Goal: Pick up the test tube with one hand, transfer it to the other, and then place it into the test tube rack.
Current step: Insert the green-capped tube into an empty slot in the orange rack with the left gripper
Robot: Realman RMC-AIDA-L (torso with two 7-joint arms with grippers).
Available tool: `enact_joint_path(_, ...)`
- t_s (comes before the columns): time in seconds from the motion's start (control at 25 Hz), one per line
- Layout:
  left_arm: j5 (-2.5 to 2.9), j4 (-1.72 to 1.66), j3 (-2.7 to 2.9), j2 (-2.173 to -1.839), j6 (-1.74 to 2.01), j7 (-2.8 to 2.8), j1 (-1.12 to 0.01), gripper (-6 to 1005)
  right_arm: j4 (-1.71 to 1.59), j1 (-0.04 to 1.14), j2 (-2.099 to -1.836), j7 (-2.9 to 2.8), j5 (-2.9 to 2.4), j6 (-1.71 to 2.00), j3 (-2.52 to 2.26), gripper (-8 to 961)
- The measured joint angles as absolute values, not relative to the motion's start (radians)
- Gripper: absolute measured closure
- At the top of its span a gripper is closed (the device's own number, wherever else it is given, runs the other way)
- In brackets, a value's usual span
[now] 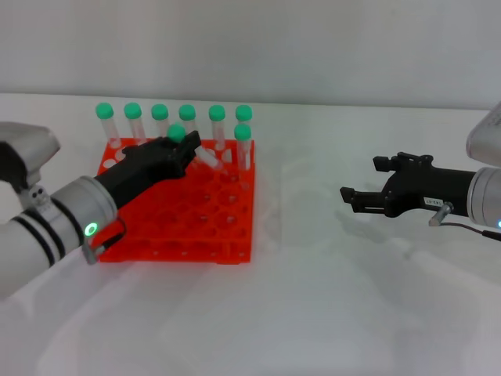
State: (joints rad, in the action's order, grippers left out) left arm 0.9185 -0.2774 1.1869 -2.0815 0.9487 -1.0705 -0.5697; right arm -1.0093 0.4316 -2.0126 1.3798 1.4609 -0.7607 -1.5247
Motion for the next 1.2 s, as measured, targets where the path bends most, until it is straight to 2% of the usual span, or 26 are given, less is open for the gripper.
enact_joint_path(0.52, 0.928, -0.312, 1.305, -2.08, 0.815, -1.132, -0.627, 787, -0.998, 0.433, -2.013, 1.383, 1.462, -0.761, -1.525, 101)
enact_joint_path(1.2, 0.959, -0.381, 1.357, -2.085, 0.827, -1.118, -0.599, 733, -0.998, 0.432, -2.011, 1.385, 1.459, -0.769, -1.525, 102)
